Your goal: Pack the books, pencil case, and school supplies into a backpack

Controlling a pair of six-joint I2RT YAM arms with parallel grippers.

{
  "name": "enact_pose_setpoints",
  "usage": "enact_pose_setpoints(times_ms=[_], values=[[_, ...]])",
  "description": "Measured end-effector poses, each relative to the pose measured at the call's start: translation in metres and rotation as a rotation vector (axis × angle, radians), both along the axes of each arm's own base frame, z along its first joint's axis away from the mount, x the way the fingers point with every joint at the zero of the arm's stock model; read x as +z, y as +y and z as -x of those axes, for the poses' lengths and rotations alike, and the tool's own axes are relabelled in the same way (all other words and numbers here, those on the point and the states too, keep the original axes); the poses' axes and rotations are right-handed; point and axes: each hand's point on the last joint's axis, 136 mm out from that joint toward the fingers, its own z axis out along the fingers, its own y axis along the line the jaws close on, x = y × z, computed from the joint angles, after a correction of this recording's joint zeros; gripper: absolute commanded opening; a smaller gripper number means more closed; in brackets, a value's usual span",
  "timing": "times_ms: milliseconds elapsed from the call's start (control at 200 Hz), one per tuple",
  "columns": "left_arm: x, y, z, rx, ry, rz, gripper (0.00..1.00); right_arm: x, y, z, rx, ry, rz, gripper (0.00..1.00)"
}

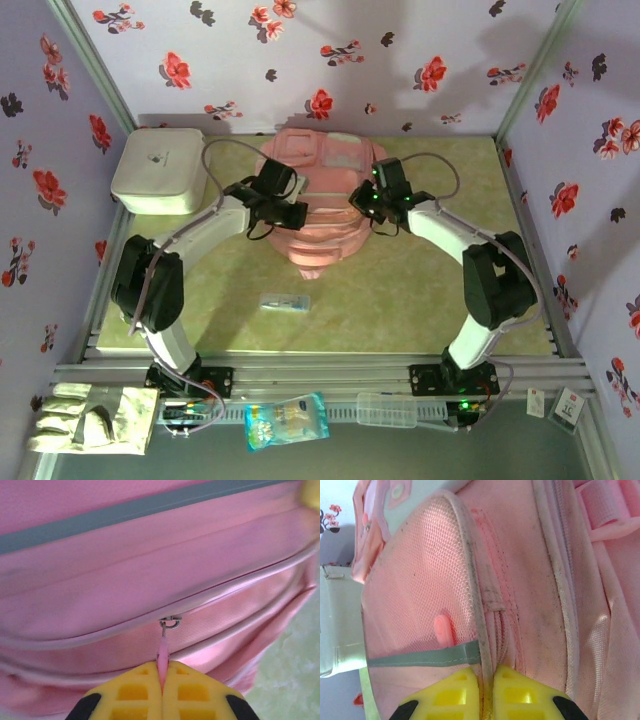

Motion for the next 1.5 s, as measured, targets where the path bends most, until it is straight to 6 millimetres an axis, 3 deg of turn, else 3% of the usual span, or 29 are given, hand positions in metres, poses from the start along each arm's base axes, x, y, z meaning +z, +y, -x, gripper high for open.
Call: enact_pose_setpoints(times_ms=[220,470,740,900,950,1075,1245,1365,1435,1500], values=[[-0.008,0.03,-0.013,0.053,-0.005,-0.026,0.0,-0.001,-0.033,-0.007,-0.026,-0.011,0.066,0.06],[-0.002,0.027,-0.024,-0.002,-0.082,-0.035,0.0,-0.001,-0.047,-0.016,-0.008,-0.018,0.116,0.06],[-0.008,0.024,-0.054,-0.114,-0.213,-0.12,0.0,0.0,-0.056,-0.023,0.002,-0.026,0.143,0.06],[-0.009,0.021,-0.074,-0.117,-0.246,-0.13,0.0,0.0,-0.06,-0.024,0.011,-0.033,0.158,0.18],[-0.007,0.021,-0.077,-0.113,-0.254,-0.125,0.08,0.0,-0.06,-0.024,0.014,-0.036,0.162,0.29],[-0.006,0.028,-0.083,-0.06,-0.253,-0.118,0.4,0.004,-0.069,-0.024,0.016,-0.049,0.185,0.56],[0.009,0.06,-0.091,0.101,-0.225,-0.066,0.65,0.034,-0.066,-0.007,0.072,-0.114,0.248,0.74],[0.037,0.093,-0.08,0.239,-0.225,0.0,0.74,0.053,-0.033,0.022,0.209,-0.179,0.322,0.84],[0.054,0.116,-0.072,0.324,-0.227,0.029,0.78,0.051,-0.007,0.041,0.316,-0.198,0.371,0.93],[0.069,0.137,-0.064,0.407,-0.232,0.048,0.81,0.045,0.02,0.061,0.426,-0.203,0.417,0.94]])
